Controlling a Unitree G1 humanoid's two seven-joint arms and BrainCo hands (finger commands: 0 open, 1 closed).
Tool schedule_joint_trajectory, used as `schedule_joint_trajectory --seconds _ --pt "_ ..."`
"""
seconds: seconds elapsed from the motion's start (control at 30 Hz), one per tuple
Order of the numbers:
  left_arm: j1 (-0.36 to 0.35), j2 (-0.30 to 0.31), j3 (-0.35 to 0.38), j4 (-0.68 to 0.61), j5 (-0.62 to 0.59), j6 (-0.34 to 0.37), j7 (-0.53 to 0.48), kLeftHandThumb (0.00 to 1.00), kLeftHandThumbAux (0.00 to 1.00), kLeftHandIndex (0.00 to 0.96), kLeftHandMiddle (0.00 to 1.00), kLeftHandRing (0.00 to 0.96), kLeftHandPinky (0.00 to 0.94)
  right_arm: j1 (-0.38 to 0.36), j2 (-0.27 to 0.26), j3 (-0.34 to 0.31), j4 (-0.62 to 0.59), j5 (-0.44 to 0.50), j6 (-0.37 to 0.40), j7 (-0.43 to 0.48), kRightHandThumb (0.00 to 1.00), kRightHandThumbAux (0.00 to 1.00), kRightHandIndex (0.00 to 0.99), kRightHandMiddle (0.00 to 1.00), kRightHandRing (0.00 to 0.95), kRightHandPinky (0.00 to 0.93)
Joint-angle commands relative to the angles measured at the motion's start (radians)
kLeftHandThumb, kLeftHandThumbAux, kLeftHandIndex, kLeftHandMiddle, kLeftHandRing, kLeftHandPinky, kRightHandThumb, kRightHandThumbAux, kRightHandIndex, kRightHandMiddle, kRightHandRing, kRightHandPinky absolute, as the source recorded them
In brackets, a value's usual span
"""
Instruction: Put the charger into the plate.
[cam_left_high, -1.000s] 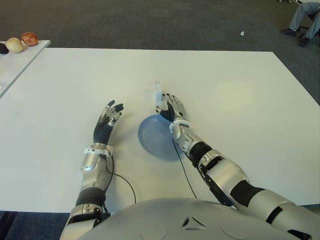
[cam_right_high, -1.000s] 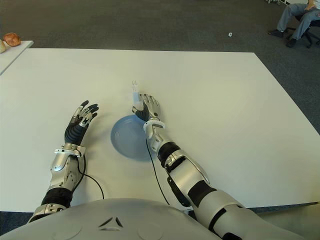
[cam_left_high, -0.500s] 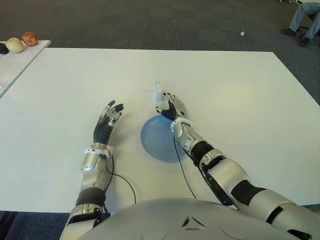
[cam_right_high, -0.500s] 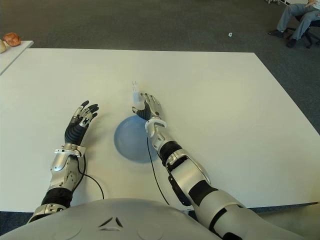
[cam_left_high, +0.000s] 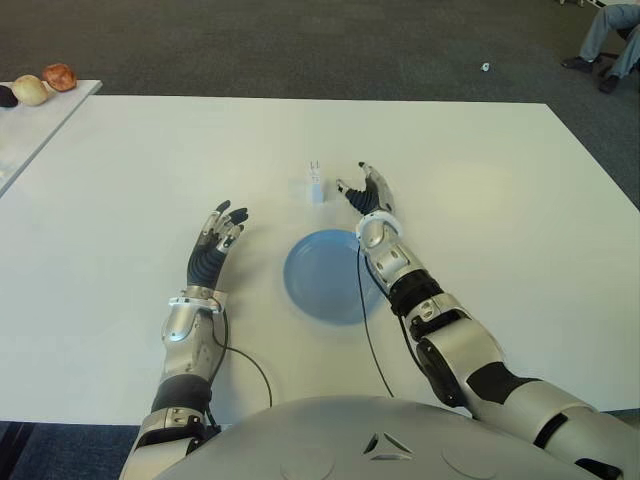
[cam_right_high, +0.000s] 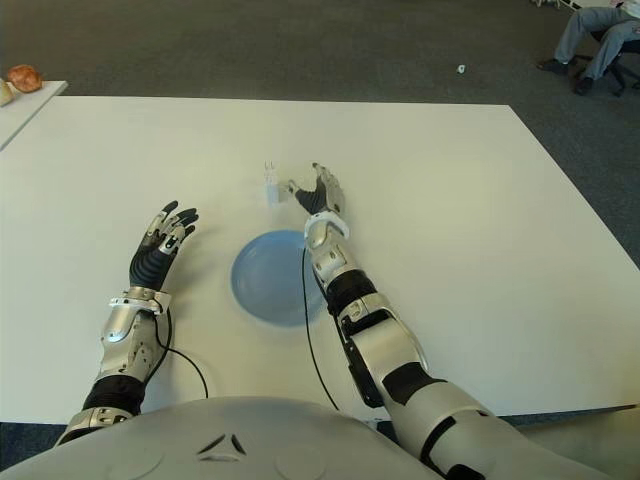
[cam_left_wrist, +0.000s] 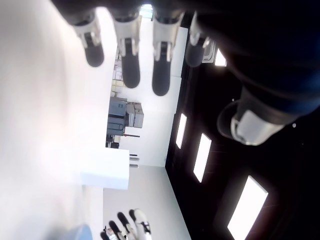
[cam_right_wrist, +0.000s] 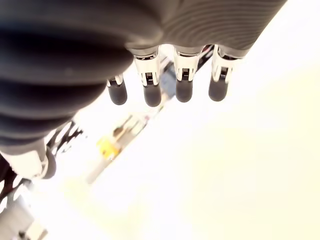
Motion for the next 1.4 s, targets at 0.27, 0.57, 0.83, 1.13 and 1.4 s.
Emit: schedule_joint_trajectory --seconds 0.27,0.57,0.83,1.13,1.4 --pt "0.122 -0.028 -0.012 0.156 0.025 0.144 0.028 0.000 0.537 0.095 0.207 0.160 0.079 0.081 0.033 -0.113 -0.306 0.039 0.159 -0.024 0.181 0.351 0.000 0.000 0.000 0.000" --pt "0.116 -0.020 -0.012 0.171 0.032 0.134 0.022 0.000 0.537 0.094 0.200 0.156 0.081 0.107 0.079 -0.163 -0.430 0.041 0.232 -0.058 0.186 0.334 0.000 0.000 0.000 0.000" --pt "0.114 -0.015 -0.017 0.174 0.039 0.127 0.011 0.000 0.527 0.096 0.207 0.156 0.074 0.129 0.115 -0.162 -0.534 0.029 0.287 -0.083 0.198 0.337 0.000 0.000 0.000 0.000" --pt "0.113 -0.011 -0.012 0.174 0.027 0.132 -0.005 0.000 0.529 0.102 0.210 0.162 0.066 0.180 0.122 -0.170 -0.642 0.067 0.300 -0.060 0.217 0.349 0.000 0.000 0.000 0.000" --pt "0.108 -0.012 -0.009 0.172 0.019 0.132 -0.007 0.000 0.529 0.107 0.201 0.156 0.075 0.323 0.042 -0.171 -0.722 0.131 0.217 0.051 0.217 0.393 0.000 0.000 0.000 0.000"
